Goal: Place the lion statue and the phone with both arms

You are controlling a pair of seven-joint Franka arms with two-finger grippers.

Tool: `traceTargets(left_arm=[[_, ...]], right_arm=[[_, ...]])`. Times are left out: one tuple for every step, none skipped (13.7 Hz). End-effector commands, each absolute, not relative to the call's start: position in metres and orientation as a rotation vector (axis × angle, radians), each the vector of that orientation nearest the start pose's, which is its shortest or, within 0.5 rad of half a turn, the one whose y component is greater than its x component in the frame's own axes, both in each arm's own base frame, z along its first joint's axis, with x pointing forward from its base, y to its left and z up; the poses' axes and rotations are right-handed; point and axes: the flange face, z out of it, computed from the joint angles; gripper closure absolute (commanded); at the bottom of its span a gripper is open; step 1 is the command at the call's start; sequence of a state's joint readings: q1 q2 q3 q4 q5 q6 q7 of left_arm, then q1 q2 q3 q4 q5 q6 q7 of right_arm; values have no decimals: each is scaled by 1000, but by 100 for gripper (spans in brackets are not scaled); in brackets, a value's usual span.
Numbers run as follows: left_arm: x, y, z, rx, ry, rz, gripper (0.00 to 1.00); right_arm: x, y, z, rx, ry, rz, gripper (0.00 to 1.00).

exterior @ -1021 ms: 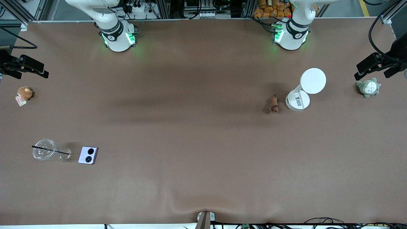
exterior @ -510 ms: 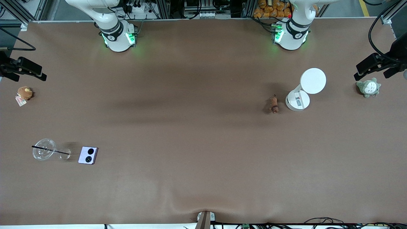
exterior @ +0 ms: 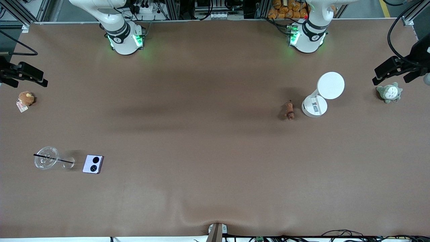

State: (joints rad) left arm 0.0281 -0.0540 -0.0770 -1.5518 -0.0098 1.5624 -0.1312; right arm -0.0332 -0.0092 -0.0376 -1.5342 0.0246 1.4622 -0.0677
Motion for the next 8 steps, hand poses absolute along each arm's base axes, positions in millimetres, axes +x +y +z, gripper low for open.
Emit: traceTargets(left_arm=[[533,-33,665,-3159,-136,-91,0],[533,-33,664,-3159,-139,-86,0],[533,-33,664,-3159,-139,-89,0],[533,-34,664,-3159,-134,-86,0],[532,-36,665,-3159,-132,-89,0],[532,-37,665,-3159,-129,-89,0],[532,-37,664,-3159,-129,-86,0],[533,-36,664,-3159,-129,-86,0]], right_arm=[[535,-39,639,-3121,-16,91,0],[536,-39,638,-3121,-16,94,0],[536,-39,639,-3121,-16,91,0],[536,-39,639,-3121,-14,89,0],[536,-38,639,-3122,-16,89,0],[537,-38,640,-3122,-16,82,0],[537,-38,640,-3122,-16,79,0],[538,-38,641,-3123,-16,72,0]])
